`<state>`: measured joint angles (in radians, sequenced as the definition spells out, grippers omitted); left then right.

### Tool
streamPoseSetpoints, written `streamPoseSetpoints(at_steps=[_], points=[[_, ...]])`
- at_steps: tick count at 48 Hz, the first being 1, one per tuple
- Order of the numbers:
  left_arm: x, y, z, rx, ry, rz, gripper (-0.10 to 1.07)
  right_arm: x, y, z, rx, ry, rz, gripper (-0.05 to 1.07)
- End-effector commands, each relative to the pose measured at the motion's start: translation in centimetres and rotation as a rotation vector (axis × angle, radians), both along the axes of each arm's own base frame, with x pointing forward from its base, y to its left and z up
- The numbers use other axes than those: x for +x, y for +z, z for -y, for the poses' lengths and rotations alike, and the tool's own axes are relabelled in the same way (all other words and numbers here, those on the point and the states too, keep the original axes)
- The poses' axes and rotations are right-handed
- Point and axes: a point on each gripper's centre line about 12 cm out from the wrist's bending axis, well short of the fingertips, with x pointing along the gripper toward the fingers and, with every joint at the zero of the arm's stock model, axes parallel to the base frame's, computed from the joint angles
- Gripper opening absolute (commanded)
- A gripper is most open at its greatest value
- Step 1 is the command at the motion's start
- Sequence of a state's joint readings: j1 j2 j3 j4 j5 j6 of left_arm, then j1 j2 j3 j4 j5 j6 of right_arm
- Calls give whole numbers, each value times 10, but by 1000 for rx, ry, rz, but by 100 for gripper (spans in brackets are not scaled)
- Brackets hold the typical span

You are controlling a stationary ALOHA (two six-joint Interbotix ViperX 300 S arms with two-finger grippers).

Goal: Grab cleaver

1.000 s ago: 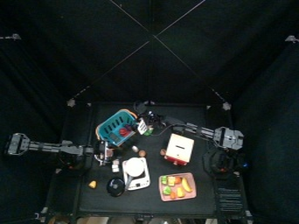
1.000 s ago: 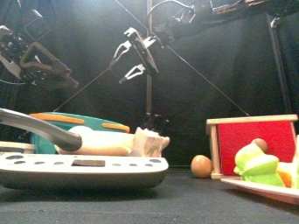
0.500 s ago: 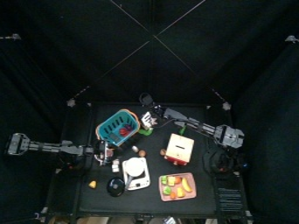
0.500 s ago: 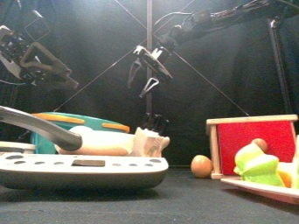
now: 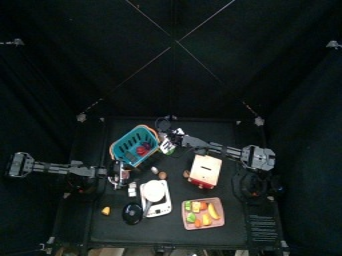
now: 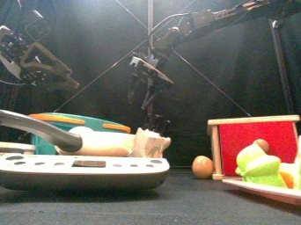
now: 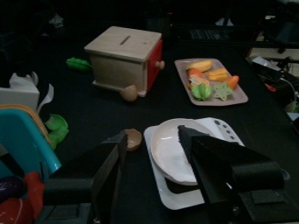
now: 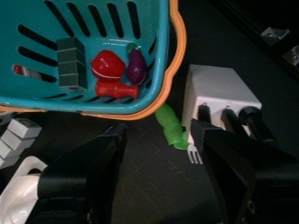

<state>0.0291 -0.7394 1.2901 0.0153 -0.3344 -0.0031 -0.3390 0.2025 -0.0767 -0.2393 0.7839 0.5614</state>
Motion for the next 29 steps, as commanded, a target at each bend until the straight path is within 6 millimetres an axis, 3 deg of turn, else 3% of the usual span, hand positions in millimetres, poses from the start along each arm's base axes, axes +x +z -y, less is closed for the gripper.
streamPoseSetpoints(at_steps=[1, 29], points=[[4, 7, 0, 2, -2, 20, 86, -6, 18, -2, -16, 2, 41, 91], [3, 4, 0, 1, -1, 14, 87, -16, 24, -2, -110, -47, 99, 91]])
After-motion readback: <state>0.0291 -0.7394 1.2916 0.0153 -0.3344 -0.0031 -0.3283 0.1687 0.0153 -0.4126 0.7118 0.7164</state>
